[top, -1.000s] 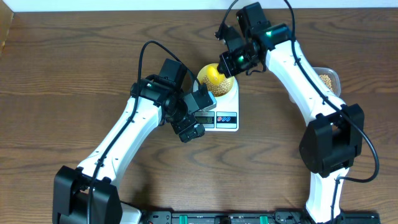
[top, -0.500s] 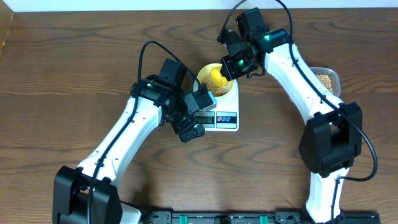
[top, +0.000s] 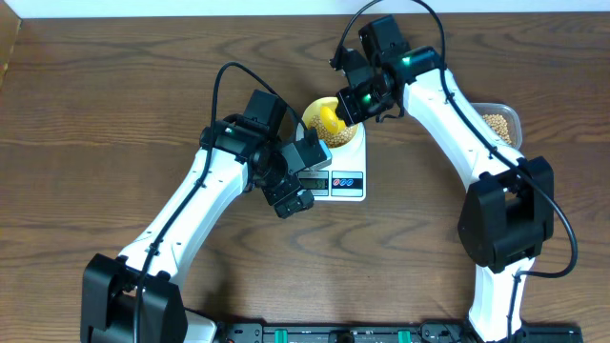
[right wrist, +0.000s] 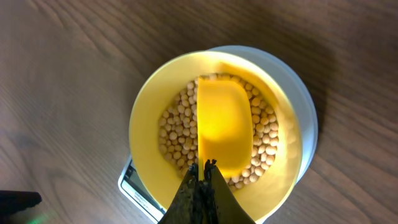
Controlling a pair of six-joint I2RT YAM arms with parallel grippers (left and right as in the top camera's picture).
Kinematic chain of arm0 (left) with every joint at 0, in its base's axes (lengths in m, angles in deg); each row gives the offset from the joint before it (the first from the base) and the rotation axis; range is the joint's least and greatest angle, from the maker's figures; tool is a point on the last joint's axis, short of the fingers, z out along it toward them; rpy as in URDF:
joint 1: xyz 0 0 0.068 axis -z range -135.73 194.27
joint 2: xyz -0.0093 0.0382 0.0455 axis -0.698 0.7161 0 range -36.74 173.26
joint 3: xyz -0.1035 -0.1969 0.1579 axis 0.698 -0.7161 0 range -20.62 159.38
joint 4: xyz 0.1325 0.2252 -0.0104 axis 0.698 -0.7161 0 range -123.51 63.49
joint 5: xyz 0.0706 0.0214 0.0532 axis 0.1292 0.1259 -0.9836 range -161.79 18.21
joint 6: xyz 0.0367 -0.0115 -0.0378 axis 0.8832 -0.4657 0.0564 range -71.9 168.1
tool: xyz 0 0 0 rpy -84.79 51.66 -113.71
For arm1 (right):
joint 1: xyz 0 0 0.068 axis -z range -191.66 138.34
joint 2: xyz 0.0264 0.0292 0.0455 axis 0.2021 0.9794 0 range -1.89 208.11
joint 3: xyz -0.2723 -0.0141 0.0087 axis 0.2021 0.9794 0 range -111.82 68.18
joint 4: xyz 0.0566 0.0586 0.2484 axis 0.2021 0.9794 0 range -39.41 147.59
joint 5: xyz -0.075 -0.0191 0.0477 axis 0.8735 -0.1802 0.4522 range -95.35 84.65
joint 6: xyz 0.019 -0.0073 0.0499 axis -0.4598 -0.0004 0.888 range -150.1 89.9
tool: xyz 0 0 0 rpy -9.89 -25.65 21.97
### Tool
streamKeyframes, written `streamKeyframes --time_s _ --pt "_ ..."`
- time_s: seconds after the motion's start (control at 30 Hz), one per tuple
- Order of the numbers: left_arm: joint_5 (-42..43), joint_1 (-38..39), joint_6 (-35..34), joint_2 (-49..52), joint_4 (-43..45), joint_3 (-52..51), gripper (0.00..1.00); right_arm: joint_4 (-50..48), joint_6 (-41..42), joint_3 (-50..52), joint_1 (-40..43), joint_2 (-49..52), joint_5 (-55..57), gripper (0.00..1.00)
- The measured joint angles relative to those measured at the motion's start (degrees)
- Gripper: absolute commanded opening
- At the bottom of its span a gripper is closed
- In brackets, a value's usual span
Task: Scoop item into bowl and weigh 50g on scale
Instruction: 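Scoop a few soybeans out of the yellow bowl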
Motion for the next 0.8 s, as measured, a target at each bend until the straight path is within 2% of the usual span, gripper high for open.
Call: streamKeyframes --time_s 0.8 --pt "0.0 0.0 0.0 0.0 0.0 0.0 0.98 1.8 -1.0 1.6 0.7 -0.2 -6.7 0.01"
